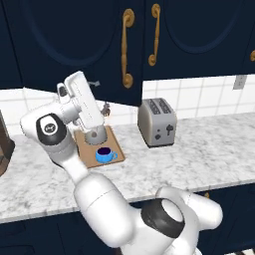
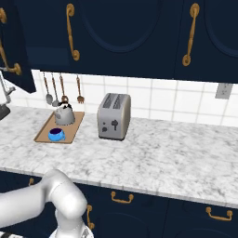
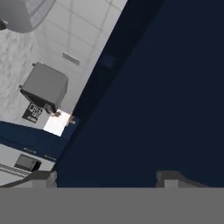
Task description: Pick the kettle from the counter and place it on the tray. Then pick the mug from the cabinet and place it on the tray. Then close the cabinet doors.
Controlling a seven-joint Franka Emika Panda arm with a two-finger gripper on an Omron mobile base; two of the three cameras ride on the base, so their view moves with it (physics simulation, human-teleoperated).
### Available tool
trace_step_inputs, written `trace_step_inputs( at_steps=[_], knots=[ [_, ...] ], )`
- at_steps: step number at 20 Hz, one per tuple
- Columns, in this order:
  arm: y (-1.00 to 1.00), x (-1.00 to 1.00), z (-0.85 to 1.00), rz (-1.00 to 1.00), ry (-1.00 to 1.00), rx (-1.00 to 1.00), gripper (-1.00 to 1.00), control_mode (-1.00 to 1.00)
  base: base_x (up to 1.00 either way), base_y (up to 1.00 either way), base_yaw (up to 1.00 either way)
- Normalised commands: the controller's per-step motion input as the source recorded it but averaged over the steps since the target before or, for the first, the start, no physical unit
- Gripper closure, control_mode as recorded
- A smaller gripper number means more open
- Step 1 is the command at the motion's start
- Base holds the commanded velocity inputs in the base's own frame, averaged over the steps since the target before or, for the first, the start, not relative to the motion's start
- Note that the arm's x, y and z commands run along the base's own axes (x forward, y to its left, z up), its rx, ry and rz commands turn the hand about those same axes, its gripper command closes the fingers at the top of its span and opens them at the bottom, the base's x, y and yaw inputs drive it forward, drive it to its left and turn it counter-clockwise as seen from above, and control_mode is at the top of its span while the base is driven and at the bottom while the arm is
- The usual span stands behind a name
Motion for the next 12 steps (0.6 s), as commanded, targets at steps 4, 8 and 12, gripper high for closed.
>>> trace_step_inputs(
  at_steps=[4,8,12],
  knots=[
    [-0.44,0.83,0.02,0.01,0.07,0.06,-1.00,-1.00,0.00,0.00,0.00],
    [-0.40,0.84,0.02,0.00,0.07,0.06,-1.00,-1.00,0.00,0.00,0.00],
    [-0.37,0.84,0.01,0.00,0.08,0.06,-1.00,-1.00,0.00,0.00,0.00]
  ],
)
